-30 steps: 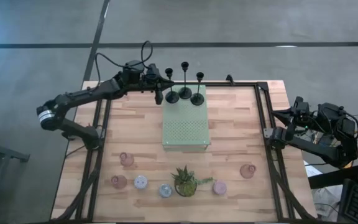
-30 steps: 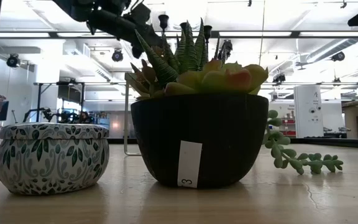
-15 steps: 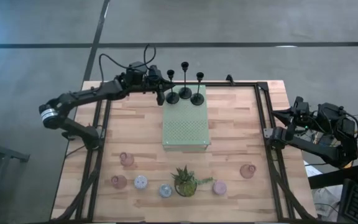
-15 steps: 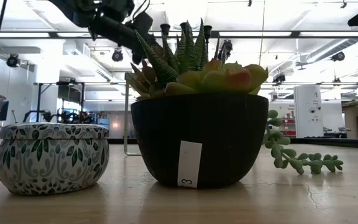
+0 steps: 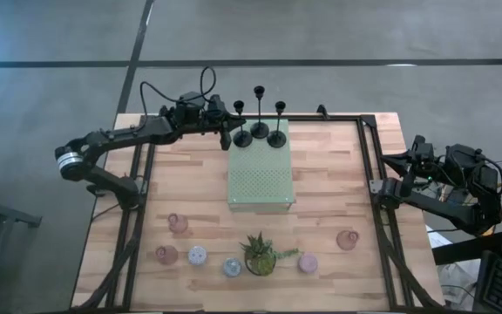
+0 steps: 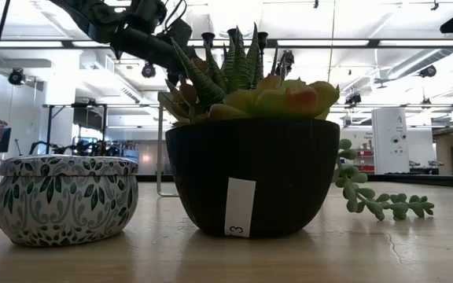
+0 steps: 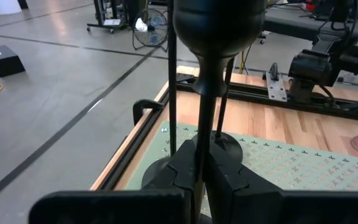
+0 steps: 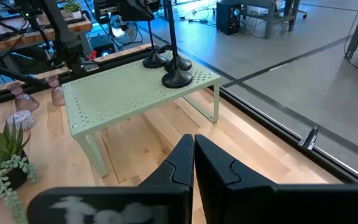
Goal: Pick & Place candle stick holders
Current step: Put the black candle holder on the shelf, then put the top pink candle holder on the shelf
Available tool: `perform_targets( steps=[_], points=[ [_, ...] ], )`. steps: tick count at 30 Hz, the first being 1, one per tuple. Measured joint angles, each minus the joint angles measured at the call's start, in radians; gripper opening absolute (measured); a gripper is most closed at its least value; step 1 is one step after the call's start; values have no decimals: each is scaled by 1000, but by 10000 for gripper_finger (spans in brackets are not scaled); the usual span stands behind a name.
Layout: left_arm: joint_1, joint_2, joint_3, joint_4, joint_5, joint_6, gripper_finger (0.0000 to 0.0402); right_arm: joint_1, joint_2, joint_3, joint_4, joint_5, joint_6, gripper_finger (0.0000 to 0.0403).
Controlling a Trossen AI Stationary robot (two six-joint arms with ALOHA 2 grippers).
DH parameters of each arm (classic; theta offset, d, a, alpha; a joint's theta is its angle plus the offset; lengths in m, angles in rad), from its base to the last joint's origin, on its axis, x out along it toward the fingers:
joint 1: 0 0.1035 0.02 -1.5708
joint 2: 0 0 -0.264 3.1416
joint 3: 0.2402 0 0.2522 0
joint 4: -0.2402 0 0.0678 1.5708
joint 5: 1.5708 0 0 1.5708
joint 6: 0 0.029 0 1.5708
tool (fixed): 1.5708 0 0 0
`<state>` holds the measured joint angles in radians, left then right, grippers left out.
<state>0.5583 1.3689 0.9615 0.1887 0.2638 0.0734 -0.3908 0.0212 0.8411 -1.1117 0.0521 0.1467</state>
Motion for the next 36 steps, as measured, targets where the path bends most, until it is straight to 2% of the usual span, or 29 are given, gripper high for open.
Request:
perform_targets(
  steps=[6, 19, 23, 30, 36],
  points=[
    [0, 0, 0, 0, 0, 3, 17, 0, 0, 0, 0, 0, 0, 8],
    [3, 0, -1, 37, 10, 14, 58, 0, 0, 0, 0, 0, 0, 8],
    [3, 0, -1, 39, 10, 14, 92, 0, 0, 0, 0, 0, 0, 8],
    [8, -4, -1, -8, 4, 13, 181, 0, 0, 0, 0, 0, 0, 8],
    [23, -73, -1, -135, -10, 24, 205, 0, 0, 0, 0, 0, 0, 8]
  ],
)
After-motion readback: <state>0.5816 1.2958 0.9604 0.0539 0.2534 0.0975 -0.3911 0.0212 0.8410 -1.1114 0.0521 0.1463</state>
